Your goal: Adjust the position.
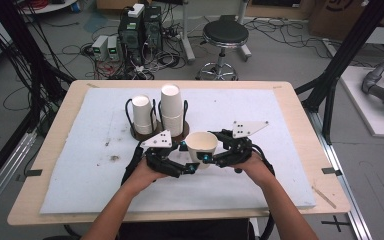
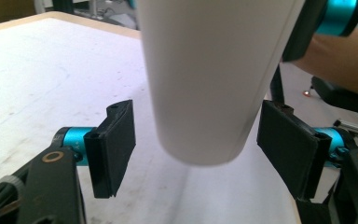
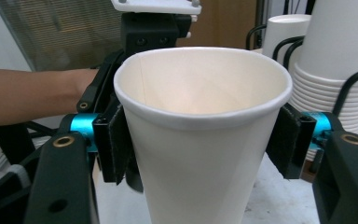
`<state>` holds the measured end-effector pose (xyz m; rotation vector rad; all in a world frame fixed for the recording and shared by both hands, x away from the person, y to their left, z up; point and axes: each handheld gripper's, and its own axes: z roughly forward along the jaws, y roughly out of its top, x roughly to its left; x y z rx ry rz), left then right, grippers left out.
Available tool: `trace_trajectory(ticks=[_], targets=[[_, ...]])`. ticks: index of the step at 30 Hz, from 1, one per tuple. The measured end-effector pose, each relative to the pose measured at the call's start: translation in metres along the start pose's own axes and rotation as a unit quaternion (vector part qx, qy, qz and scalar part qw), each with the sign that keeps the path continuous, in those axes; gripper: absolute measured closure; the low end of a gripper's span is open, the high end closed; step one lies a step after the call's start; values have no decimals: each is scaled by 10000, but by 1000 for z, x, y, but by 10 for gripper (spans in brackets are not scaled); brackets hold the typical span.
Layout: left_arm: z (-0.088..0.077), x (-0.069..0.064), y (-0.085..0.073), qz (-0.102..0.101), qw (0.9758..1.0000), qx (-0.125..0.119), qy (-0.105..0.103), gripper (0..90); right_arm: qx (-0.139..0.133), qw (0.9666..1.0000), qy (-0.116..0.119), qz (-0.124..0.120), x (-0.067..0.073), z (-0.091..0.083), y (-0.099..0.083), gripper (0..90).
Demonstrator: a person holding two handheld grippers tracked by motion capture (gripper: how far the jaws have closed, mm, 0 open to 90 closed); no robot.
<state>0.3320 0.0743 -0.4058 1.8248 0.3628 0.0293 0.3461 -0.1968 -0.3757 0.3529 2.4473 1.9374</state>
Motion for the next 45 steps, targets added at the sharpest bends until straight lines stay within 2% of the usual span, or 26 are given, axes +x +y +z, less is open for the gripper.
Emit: trace_trajectory(ticks=[7,13,20,26,31,37,45], targets=[[-25,5,-5,-21,9989,-206,418,280,8,9997,-218,-92,-3,-6,0,354],[-48,9,-9,0,9964,-349,774,277,-9,9992,-382,-99,-6,-10,-1,358],[-72,15,-13,-44,9911,-501,1233,261,-24,9978,-656,-123,-9,-18,-2,359],[-90,21,-17,-160,9845,-577,1649,209,-44,9955,-936,-122,-13,-29,-4,361],[-105,24,-18,-116,9782,-702,1952,209,-29,9927,-1197,-153,-16,-39,-7,361],[-116,29,-25,-146,9721,-856,2179,209,-93,9892,-1464,-30,-20,-49,-12,361],[-122,33,-31,-216,9681,-887,2332,209,-221,9844,-1747,46,-26,-57,-15,361]])
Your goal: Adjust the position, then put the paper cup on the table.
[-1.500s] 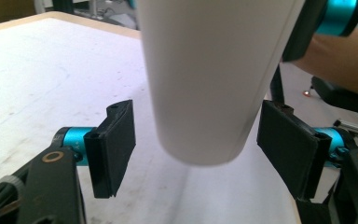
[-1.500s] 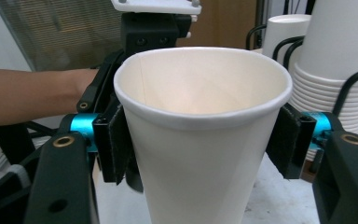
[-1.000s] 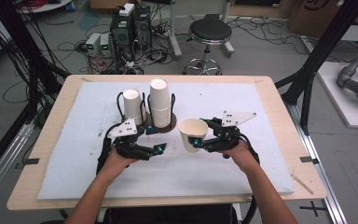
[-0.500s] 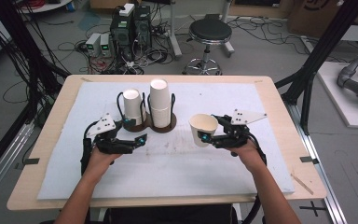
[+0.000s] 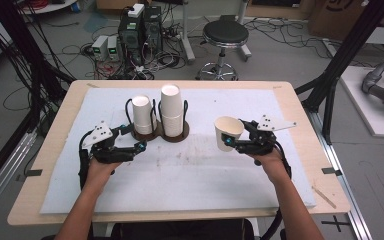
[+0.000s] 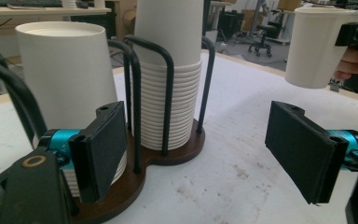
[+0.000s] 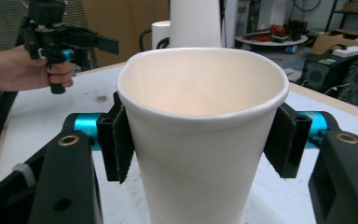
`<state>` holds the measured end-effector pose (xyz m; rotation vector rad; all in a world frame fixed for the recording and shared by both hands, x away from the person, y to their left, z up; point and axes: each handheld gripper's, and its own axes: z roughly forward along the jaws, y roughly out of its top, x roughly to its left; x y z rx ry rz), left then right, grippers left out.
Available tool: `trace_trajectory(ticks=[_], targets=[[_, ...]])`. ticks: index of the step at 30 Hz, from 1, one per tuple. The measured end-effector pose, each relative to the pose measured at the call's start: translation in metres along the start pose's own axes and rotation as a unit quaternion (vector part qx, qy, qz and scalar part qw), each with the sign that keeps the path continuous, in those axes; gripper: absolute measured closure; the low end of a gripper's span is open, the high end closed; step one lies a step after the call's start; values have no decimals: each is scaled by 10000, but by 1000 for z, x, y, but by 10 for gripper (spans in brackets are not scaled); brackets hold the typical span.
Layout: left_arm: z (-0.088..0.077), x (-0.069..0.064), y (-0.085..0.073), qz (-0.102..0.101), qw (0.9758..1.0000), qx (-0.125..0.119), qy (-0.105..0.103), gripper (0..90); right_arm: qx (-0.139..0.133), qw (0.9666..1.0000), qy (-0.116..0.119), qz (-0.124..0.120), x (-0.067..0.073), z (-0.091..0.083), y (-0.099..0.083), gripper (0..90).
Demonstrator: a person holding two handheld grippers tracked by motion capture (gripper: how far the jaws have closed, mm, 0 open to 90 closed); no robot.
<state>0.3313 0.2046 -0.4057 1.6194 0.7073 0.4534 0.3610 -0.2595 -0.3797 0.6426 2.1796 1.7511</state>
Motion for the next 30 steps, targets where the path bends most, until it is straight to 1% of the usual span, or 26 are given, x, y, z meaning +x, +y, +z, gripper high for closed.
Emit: trace_trajectory(ticks=[3,8,12,15,21,24,26,30], targets=[[-2,0,0,11,10000,-20,52,209,-1,10000,-34,46,-2,-1,-1,361],[-5,-1,1,22,9999,-51,119,210,-4,10000,-76,3,-2,-2,-1,361],[-7,0,0,37,9999,-36,140,210,-23,9999,-98,46,-3,-4,-1,361],[-8,3,0,-7,9999,-53,157,210,-20,9999,-116,25,-3,-4,-1,361],[-10,5,-1,5,9998,-79,179,210,-18,9998,-185,-6,-3,-6,-1,361],[-14,7,0,-27,9996,-131,232,210,-30,9995,-318,3,-5,-11,-2,361],[-17,8,1,2,9994,-161,305,210,-48,9990,-438,5,-8,-14,-4,361],[-19,11,0,1,9992,-155,371,210,11,9970,-778,44,-14,-23,-11,360]])
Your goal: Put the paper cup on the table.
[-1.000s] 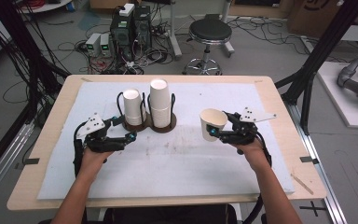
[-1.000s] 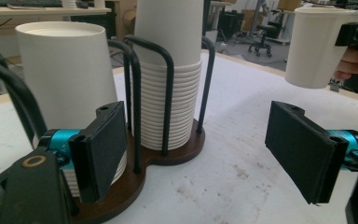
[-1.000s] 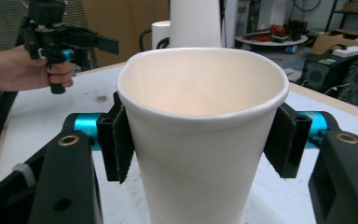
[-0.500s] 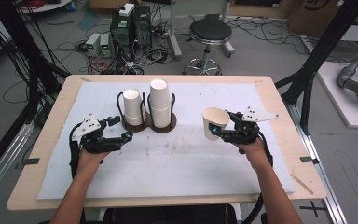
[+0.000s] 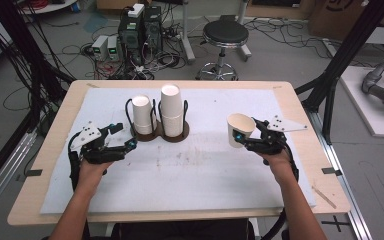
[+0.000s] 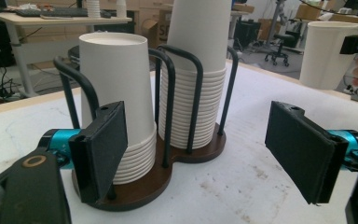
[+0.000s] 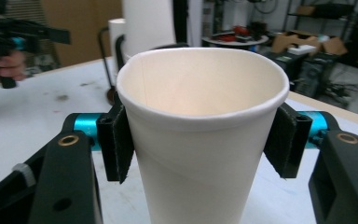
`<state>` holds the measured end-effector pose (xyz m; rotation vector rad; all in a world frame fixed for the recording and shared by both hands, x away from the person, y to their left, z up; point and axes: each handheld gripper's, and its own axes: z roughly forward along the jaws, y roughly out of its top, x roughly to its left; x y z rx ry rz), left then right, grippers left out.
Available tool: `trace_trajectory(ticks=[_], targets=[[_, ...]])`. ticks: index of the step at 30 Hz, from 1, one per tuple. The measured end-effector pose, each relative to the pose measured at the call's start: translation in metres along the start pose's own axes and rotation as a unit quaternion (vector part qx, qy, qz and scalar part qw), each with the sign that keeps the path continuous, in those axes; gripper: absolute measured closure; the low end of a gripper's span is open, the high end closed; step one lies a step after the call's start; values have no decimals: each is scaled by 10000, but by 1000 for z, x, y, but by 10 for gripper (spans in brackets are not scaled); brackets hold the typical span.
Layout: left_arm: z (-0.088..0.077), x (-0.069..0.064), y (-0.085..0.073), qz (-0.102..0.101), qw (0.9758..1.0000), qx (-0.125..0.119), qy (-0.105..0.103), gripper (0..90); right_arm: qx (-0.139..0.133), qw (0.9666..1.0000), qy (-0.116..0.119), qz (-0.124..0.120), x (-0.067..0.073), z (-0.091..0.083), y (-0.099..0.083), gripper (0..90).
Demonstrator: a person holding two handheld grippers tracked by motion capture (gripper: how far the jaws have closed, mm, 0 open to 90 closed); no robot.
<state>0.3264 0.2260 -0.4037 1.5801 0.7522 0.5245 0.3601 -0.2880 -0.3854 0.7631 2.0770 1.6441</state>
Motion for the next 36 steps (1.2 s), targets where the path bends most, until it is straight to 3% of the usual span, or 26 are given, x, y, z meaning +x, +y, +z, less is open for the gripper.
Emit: trace_trajectory(ticks=[6,12,20,27,36], targets=[[-1,4,-3,-28,10000,-12,20,210,-12,9978,-651,114,-16,-15,-10,358],[-2,8,-6,-90,9999,-22,70,210,111,9947,-988,266,-28,-18,-21,350],[-2,8,-8,-96,9999,25,62,209,474,9920,-990,618,-40,-7,-37,347],[-3,8,-8,-104,9999,22,98,209,746,9914,-931,534,-39,2,-42,345],[-3,8,-9,-122,9999,46,109,210,896,9902,-822,691,-43,-1,-46,324]])
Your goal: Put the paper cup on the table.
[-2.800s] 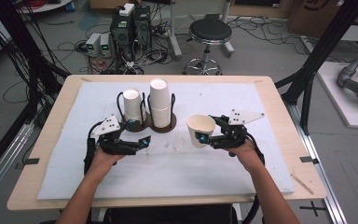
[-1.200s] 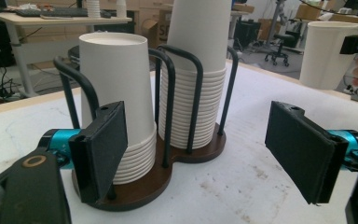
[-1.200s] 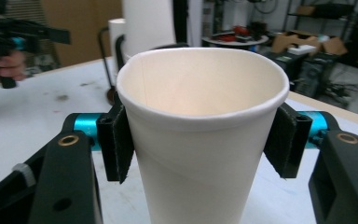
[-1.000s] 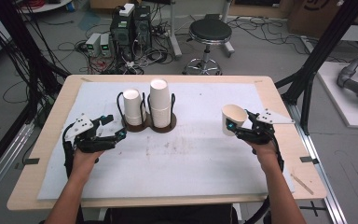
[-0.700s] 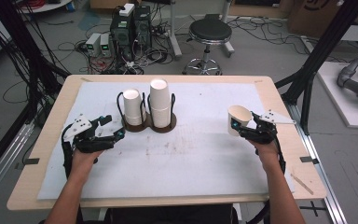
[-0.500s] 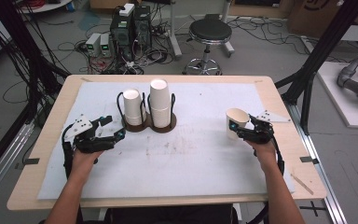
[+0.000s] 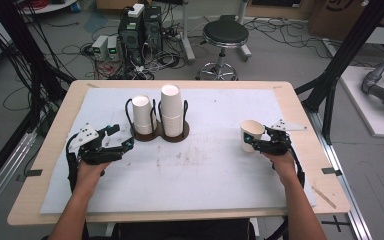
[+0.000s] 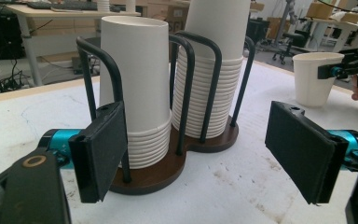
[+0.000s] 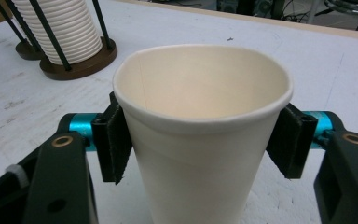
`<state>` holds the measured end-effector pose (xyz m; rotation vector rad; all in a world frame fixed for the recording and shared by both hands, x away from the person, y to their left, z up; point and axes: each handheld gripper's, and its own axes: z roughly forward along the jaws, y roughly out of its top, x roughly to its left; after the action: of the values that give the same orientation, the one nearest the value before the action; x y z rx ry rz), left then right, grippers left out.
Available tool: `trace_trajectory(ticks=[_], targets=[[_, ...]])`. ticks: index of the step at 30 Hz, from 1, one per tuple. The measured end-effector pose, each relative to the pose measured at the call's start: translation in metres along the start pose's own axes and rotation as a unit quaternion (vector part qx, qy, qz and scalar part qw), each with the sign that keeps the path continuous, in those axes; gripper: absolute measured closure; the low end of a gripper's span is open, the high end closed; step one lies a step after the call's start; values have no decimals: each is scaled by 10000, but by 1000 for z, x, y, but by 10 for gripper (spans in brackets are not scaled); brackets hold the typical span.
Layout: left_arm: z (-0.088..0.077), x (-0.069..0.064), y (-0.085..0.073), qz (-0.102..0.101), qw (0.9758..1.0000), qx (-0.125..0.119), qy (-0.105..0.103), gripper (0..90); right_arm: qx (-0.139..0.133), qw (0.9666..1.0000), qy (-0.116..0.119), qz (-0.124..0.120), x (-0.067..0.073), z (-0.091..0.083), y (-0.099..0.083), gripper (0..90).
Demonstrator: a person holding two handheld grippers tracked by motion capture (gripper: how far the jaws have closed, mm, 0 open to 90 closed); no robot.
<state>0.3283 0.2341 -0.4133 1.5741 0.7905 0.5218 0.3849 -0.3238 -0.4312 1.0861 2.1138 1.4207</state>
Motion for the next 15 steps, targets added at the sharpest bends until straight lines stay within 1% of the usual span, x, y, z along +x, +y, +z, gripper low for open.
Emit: trace_trajectory(ticks=[2,3,4,6,9,11,15], targets=[[0,0,0,10,10000,12,5,209,20,10000,20,42,0,-2,-1,316],[1,0,0,5,10000,11,10,210,-18,10000,0,-18,0,-3,-3,305],[1,1,0,6,10000,14,-1,210,-33,10000,11,-11,0,-5,-5,296],[2,0,0,-4,10000,8,16,210,-3,10000,25,27,-1,-8,-6,267],[2,0,-1,-12,10000,8,-9,210,-35,9999,-23,99,1,-10,-7,213],[3,0,-1,-3,10000,12,-3,210,-57,9999,-21,118,2,-10,-6,207],[3,0,0,-11,10000,15,-3,209,-10,10000,31,26,5,-11,-6,207]])
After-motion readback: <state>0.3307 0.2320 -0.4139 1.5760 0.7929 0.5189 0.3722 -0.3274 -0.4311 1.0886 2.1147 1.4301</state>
